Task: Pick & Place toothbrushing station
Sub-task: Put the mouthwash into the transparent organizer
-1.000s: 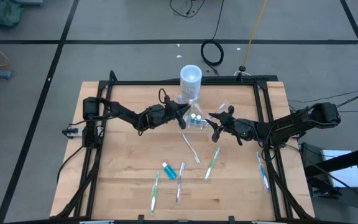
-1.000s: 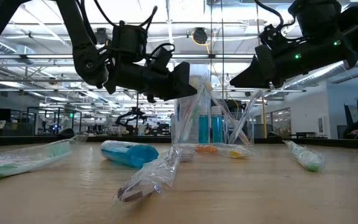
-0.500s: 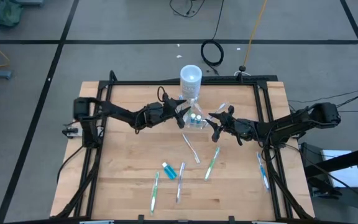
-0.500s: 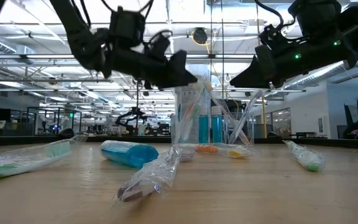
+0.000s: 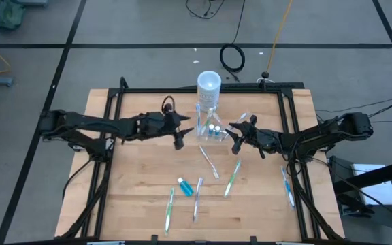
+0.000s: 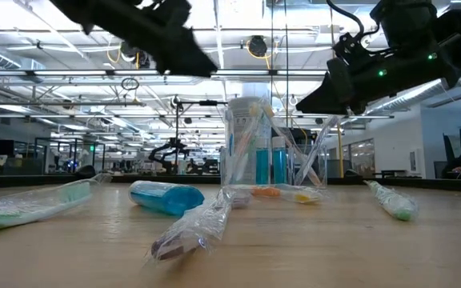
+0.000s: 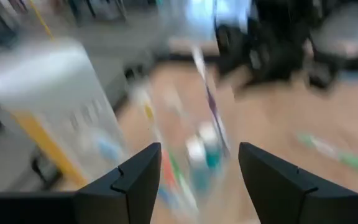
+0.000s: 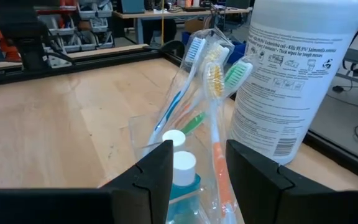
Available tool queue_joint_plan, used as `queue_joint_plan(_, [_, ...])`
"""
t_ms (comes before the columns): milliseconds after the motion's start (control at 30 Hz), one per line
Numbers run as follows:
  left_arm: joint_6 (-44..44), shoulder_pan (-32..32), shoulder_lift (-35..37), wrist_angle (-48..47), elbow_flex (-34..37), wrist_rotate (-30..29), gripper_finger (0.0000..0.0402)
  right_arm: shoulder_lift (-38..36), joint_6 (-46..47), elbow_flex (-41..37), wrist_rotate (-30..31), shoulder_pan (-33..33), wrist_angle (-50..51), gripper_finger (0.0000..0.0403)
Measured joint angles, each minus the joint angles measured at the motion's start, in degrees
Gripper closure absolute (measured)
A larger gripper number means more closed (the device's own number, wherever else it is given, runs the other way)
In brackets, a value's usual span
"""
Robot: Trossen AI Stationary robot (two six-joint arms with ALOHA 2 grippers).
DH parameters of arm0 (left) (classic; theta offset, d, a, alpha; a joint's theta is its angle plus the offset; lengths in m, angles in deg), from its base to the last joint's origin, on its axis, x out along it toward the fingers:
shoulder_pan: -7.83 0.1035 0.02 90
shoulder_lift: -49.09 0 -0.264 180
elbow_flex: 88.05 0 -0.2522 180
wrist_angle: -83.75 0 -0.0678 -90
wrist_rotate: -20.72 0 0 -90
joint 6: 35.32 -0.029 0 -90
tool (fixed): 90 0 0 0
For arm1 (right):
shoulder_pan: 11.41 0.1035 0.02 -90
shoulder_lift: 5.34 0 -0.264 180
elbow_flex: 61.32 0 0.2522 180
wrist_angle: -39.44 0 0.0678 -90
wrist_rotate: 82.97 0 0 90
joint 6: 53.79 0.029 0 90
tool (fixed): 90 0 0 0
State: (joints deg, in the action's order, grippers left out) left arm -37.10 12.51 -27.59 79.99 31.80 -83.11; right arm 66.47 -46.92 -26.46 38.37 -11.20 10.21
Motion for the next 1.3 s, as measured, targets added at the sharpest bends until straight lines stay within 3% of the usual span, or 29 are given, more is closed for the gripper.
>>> queue_joint_plan(100, [2.3,-0.76,2.06,-11.65,0.02,6.91,0.0179,0.0,1.26,0.0,-0.1,0.0,0.38,0.0264])
queue_joint_plan(200, [0.84,-2.28,2.07,-21.95,0.03,17.6,0.0179,0.0,3.43,0.0,-0.12,0.0,2.65,0.0264])
queue_joint_plan(333, [-3.2,-6.34,-0.82,-26.13,0.69,27.23,0.0179,0.0,5.64,-0.04,-0.11,0.0,5.71,0.0264])
queue_joint_plan(633, [-10.17,-15.02,-13.36,-14.68,1.99,26.87,0.0179,0.0,6.16,-0.04,-0.1,0.0,6.03,0.0264])
queue_joint_plan(1000, [-10.21,-16.43,-23.85,-8.3,1.83,25.3,0.0183,-0.01,5.98,-0.04,0.03,-0.02,5.45,0.0264])
queue_joint_plan(1300, [-9.89,-16.18,-23.71,-6.87,1.92,24.82,0.0288,0.0,1.5,-0.04,0.08,-0.2,4.88,0.0264])
